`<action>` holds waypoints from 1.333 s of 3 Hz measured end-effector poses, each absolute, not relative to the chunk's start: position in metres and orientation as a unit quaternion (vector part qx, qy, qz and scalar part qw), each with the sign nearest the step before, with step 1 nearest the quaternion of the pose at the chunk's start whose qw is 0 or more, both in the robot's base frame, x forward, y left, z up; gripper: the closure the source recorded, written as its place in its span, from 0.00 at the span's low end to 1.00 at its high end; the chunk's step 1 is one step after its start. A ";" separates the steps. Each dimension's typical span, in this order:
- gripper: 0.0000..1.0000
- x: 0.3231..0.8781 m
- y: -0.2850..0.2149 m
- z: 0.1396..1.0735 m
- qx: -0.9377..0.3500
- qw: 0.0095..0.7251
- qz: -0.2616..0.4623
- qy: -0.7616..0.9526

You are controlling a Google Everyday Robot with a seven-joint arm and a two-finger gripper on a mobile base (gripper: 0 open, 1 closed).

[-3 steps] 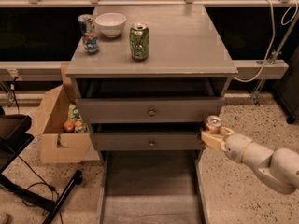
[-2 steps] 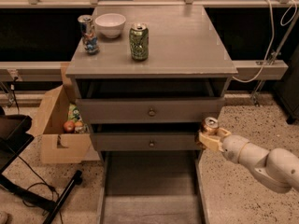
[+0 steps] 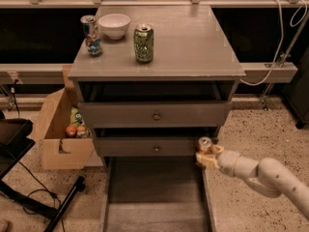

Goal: Place orange can into bottom drawer

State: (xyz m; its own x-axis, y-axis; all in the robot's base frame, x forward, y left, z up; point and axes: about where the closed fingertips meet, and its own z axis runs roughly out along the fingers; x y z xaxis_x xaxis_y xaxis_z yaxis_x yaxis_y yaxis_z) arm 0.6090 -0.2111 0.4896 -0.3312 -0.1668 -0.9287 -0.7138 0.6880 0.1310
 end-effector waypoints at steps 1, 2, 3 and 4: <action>1.00 0.606 -0.195 0.411 -0.360 0.479 0.292 0.745; 1.00 0.603 -0.178 0.350 -0.411 0.456 0.323 0.720; 1.00 0.590 -0.161 0.297 -0.439 0.429 0.364 0.700; 1.00 0.590 -0.158 0.293 -0.439 0.426 0.372 0.698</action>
Offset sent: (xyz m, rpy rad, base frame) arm -0.0113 0.0450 -0.2128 -0.0459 -0.0171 0.4619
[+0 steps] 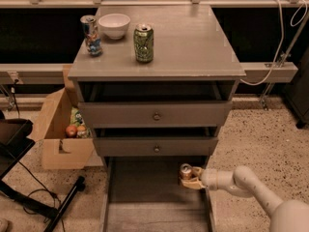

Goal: Place orange can into bottom drawer

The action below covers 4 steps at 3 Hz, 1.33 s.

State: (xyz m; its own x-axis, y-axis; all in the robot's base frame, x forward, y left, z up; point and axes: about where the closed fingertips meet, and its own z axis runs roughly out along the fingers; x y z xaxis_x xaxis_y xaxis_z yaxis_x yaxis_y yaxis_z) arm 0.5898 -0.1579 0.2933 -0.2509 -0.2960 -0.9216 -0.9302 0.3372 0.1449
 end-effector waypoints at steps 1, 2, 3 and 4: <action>1.00 0.589 -0.151 0.286 -0.439 0.416 0.380 0.700; 1.00 0.580 -0.102 0.263 -0.455 0.419 0.403 0.674; 1.00 0.572 -0.037 0.243 -0.498 0.433 0.416 0.625; 1.00 0.569 -0.001 0.233 -0.523 0.433 0.426 0.597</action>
Offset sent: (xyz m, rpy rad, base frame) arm -0.0223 0.1171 -0.0621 0.0952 -0.0423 0.1553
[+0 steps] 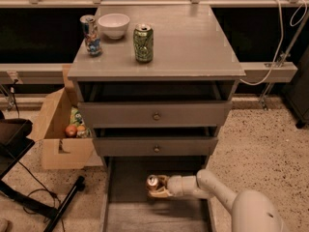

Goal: Place orange can into bottom drawer

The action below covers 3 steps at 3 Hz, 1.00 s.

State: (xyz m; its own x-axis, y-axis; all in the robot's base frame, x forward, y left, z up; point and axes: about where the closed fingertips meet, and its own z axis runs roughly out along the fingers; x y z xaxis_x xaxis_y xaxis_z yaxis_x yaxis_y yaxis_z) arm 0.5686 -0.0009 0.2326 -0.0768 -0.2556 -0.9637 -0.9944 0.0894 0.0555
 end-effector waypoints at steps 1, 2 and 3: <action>1.00 0.560 0.025 0.206 -0.541 0.407 0.436 0.593; 1.00 0.548 0.033 0.180 -0.542 0.384 0.445 0.600; 0.74 0.546 0.036 0.180 -0.542 0.384 0.447 0.599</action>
Offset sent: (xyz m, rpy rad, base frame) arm -0.0313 0.0375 -0.0840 -0.0780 0.1122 0.0934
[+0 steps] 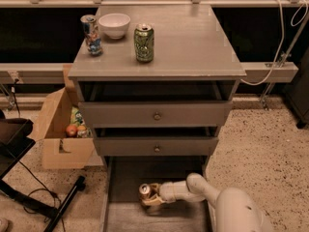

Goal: Place orange can into bottom drawer

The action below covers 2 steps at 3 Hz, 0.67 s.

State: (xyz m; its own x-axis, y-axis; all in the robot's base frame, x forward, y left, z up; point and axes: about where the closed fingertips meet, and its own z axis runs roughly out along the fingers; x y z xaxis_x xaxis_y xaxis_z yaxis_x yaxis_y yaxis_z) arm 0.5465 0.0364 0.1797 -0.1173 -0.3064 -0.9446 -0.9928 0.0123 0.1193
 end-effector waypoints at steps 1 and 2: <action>0.51 0.545 0.038 0.179 -0.542 0.383 0.449 0.598; 0.28 0.544 0.041 0.179 -0.542 0.382 0.451 0.597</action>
Offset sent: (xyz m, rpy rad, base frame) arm -0.0011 0.0019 -0.0005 0.0015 0.0019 0.0025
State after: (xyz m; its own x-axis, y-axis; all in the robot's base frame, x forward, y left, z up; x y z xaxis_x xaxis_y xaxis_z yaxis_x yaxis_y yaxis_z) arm 0.5437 0.0410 0.1785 -0.1198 -0.3036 -0.9452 -0.9923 0.0057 0.1240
